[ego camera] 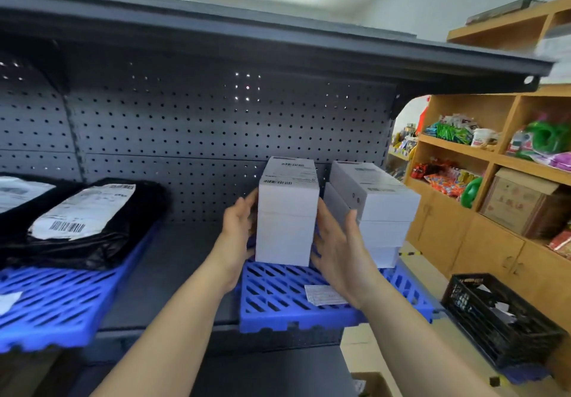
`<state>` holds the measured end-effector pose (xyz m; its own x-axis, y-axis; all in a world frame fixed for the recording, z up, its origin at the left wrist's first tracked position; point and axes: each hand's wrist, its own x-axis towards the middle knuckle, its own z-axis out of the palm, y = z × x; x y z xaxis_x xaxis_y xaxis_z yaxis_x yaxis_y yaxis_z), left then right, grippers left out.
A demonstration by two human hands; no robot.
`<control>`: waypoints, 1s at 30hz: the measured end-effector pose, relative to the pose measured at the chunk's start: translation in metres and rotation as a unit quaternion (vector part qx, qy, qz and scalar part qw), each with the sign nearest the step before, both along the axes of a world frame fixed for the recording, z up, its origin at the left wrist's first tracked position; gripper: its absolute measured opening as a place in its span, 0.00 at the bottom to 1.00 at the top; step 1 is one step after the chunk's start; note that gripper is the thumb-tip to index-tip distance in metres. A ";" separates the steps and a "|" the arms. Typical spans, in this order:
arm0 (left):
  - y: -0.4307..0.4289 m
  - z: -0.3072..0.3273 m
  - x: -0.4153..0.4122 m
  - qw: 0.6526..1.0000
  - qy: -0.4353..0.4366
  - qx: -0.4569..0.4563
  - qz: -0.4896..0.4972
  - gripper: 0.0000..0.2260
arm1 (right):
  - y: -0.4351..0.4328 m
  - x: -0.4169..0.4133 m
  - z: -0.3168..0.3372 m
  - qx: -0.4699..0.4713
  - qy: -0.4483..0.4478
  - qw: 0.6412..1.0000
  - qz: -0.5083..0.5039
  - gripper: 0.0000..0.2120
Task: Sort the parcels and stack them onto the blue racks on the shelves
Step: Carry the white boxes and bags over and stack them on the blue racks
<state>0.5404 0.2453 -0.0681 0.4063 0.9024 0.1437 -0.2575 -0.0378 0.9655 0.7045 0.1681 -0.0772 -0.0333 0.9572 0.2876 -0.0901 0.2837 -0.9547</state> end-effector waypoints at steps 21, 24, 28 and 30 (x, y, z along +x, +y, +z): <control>-0.060 0.006 0.042 0.980 -0.033 -0.029 0.195 0.18 | -0.012 0.041 -0.005 -0.038 0.001 0.997 0.069 0.36; -0.061 0.009 0.044 0.975 -0.037 -0.052 0.214 0.18 | -0.017 0.043 -0.001 -0.044 0.012 0.997 0.058 0.33; -0.068 0.016 0.049 0.977 -0.005 -0.029 0.212 0.16 | -0.021 0.055 0.000 -0.042 -0.032 0.997 0.049 0.33; -0.071 0.017 0.050 0.976 0.001 -0.022 0.214 0.14 | -0.026 0.065 0.002 -0.046 -0.093 0.992 0.068 0.35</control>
